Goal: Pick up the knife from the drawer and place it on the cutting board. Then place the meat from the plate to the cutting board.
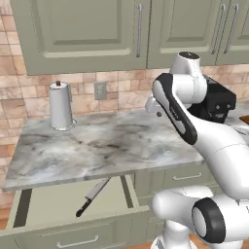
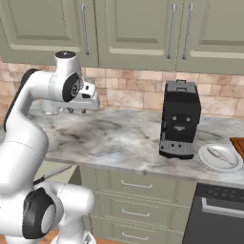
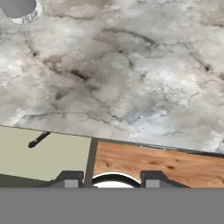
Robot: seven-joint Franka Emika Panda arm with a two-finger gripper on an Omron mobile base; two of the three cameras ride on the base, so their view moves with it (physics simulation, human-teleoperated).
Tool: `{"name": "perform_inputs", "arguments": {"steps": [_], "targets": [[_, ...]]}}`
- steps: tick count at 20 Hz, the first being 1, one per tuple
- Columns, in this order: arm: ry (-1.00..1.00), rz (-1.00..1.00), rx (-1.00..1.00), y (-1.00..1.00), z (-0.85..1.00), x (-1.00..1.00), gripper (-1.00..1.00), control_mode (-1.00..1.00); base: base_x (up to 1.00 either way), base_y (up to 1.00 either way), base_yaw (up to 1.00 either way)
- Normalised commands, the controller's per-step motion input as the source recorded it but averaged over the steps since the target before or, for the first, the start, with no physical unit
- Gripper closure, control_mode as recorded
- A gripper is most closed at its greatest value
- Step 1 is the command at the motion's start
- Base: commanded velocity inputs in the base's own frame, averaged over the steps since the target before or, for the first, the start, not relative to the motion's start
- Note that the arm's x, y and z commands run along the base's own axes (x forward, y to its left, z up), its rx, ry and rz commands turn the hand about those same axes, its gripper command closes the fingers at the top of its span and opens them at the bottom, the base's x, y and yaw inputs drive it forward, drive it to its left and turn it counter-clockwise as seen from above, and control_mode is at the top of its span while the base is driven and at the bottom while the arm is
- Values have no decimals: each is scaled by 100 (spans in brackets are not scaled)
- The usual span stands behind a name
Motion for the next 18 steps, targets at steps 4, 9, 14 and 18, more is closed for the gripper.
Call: {"name": "perform_inputs", "arguments": {"steps": [4, 9, 14, 18], "targets": [[0, 0, 0, 0, 0, 0, -100, 100, -6, -1, 0], [0, 0, 0, 0, 0, 0, -100, 100, -46, -20, 26], [0, 0, 0, 0, 0, 0, -100, 100, -45, -35, 56], [0, 0, 0, 0, 0, 0, -100, 100, -28, -17, 73]]}}
